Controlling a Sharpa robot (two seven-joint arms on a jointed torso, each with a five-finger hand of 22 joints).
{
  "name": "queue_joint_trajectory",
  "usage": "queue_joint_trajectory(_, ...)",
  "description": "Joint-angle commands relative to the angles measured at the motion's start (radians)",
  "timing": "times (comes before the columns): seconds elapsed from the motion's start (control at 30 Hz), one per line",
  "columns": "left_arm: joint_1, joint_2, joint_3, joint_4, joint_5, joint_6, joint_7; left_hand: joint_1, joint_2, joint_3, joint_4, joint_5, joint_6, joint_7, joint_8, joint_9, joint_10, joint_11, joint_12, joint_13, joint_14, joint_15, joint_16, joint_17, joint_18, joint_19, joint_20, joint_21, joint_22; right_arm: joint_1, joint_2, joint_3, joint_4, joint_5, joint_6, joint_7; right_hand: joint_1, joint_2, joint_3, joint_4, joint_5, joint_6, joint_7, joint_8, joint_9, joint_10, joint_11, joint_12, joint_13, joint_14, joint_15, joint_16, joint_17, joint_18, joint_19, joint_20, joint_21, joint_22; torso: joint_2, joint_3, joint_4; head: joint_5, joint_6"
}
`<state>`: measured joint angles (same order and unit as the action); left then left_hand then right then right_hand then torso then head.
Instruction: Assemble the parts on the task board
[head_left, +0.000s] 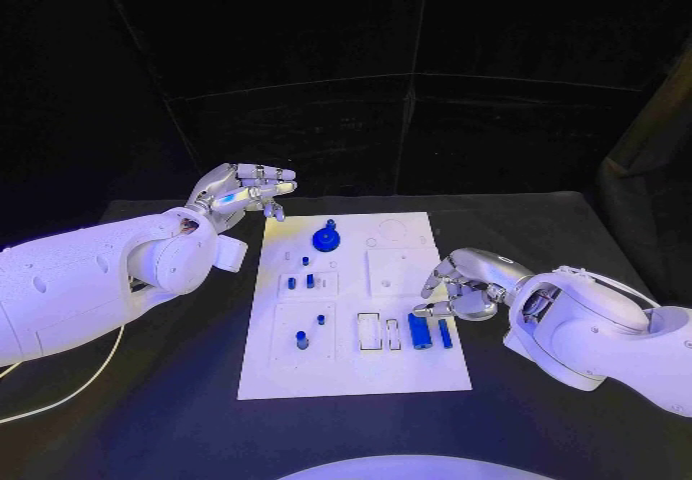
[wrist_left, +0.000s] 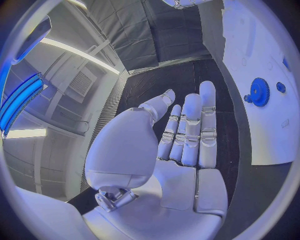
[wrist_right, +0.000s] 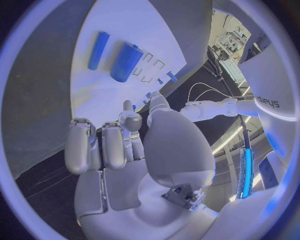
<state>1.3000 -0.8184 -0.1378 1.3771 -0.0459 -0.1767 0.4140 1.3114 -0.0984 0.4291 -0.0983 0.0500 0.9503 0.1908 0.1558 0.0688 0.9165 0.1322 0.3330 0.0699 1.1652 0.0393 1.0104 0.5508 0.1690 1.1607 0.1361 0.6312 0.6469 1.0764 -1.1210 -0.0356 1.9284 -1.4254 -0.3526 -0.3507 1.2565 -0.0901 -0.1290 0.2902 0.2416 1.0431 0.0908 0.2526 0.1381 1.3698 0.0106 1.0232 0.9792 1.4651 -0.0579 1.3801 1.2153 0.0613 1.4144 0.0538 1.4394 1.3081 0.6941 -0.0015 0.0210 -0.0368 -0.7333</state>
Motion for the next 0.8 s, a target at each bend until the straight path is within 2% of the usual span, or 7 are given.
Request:
queue_joint_trajectory(0.03,0.001,0.0,0.0,0.003,0.004,0.01,0.004,0.002,0.009,-0.006,0.001,0.001,-0.003,0.003,0.003,-0.001,-0.009,-0.001,0.004,-0.001,-0.009,0.0,-0.002,-0.001,0.014,-0.007,-0.001,-0.003,-0.001,0.0,-0.005,0.0,0.0,0.013,0.047,-0.126,-0.015,0.007,-0.014,0.001,-0.005,-0.009,0.0,0.009,0.006,-0.006,0.0,0.01,0.017,0.048,0.001,0.005,0.004,-0.008,0.006,0.002,0.005,0.039,-0.002,0.0002,-0.0056,-0.004,0.0)
queue_joint_trajectory(0.17,0.001,-0.002,-0.001,0.003,0.004,0.01,0.004,0.002,0.009,-0.006,0.001,0.001,-0.003,0.003,0.003,-0.001,-0.009,-0.001,0.004,-0.001,-0.009,0.0,-0.002,-0.001,0.014,-0.007,-0.001,-0.003,-0.001,-0.003,0.007,-0.001,-0.012,-0.005,0.051,-0.163,-0.031,0.02,-0.026,0.001,0.009,-0.015,0.0,0.018,0.012,-0.01,0.0,0.013,0.028,0.048,0.001,0.006,0.005,-0.008,0.005,0.002,0.006,0.04,-0.001,0.0015,-0.006,-0.005,-0.002)
queue_joint_trajectory(0.3,0.001,-0.003,-0.001,0.004,0.004,0.011,0.005,0.002,0.009,-0.006,0.001,0.001,-0.003,0.003,0.003,-0.001,-0.009,-0.001,0.004,-0.001,-0.009,0.0,-0.002,-0.001,0.014,-0.007,-0.001,-0.003,-0.001,-0.01,0.027,-0.001,-0.023,-0.032,0.062,-0.184,-0.036,0.02,-0.032,0.001,0.009,-0.018,0.001,0.021,0.014,-0.013,0.001,0.011,0.03,0.047,0.001,0.005,0.004,-0.008,0.005,0.003,0.006,0.04,-0.001,-0.0007,-0.0037,-0.009,-0.006)
queue_joint_trajectory(0.5,0.001,-0.004,-0.002,0.004,0.004,0.012,0.005,0.001,0.01,-0.007,0.002,0.001,-0.003,0.003,0.004,-0.001,-0.01,-0.001,0.005,-0.001,-0.009,0.0,-0.002,-0.002,0.014,-0.007,0.0,-0.004,-0.001,-0.014,0.058,-0.002,-0.036,-0.06,0.083,-0.194,-0.037,0.02,-0.034,0.001,0.009,-0.02,0.001,0.022,0.015,-0.014,0.001,0.01,0.03,0.047,0.002,0.005,0.004,-0.008,0.005,0.003,0.006,0.041,0.0,-0.001,-0.0037,-0.011,-0.006)
queue_joint_trajectory(0.8,0.001,-0.005,-0.003,0.003,0.004,0.015,0.003,0.001,0.01,-0.007,0.002,0.001,-0.003,0.003,0.004,-0.001,-0.01,-0.001,0.005,-0.001,-0.009,0.0,-0.002,-0.002,0.014,-0.007,0.0,-0.004,-0.001,-0.034,0.084,-0.002,-0.048,-0.086,0.132,-0.198,-0.037,0.02,-0.039,0.001,0.016,-0.021,0.001,0.027,0.019,-0.014,0.001,0.016,0.04,0.048,0.002,0.009,0.012,-0.009,0.007,0.003,0.008,0.045,0.0,-0.001,-0.005,-0.011,-0.015)
